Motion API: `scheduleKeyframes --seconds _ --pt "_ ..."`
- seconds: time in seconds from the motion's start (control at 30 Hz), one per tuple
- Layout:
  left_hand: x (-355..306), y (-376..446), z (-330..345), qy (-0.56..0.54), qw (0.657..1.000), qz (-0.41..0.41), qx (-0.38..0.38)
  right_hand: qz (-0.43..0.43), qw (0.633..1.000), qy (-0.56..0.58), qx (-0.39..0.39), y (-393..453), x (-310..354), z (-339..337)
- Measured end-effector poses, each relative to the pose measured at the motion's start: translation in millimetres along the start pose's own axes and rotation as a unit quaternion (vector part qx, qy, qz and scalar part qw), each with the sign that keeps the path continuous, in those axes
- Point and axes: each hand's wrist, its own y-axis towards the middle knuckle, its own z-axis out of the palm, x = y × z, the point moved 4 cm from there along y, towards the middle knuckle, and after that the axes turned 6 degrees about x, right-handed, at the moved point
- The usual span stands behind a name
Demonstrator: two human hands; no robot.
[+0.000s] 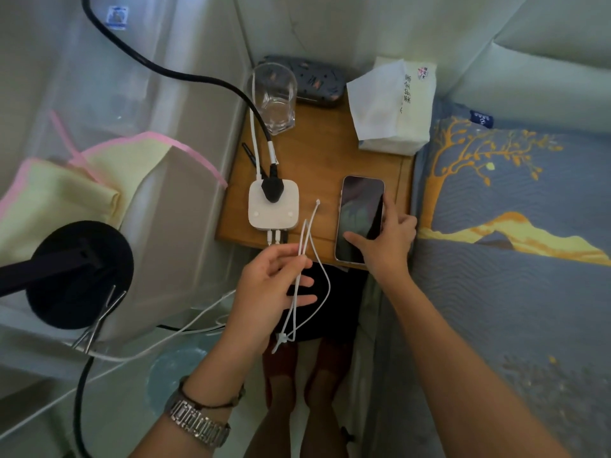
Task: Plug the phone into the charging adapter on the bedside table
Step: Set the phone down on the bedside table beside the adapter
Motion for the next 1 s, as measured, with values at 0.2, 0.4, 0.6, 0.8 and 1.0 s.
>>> scheduleKeyframes --seconds 0.2,0.4,0.6,0.8,1.0 --pt "2 -5 -3 -0.019 1.0 0.003 0.002 0.02 1.0 -0.016 0.013 -1 0 -2" --pt "-4 -11 -9 -0.047 0.999 0.016 -0.008 -0.051 0.995 0.079 -0.023 -40 2 -8" --pt "-19 -19 -10 -0.047 0.998 0.03 -0.016 -0.078 0.971 0.197 0.114 -110 -1 7" --pt "-32 -32 -8 -0.084 0.996 0.034 -0.016 0.168 0.89 0.295 0.305 -163 -9 18" --pt "-39 -44 -3 -0.098 0.994 0.038 -0.012 0.157 0.833 0.369 0.381 -182 6 12"
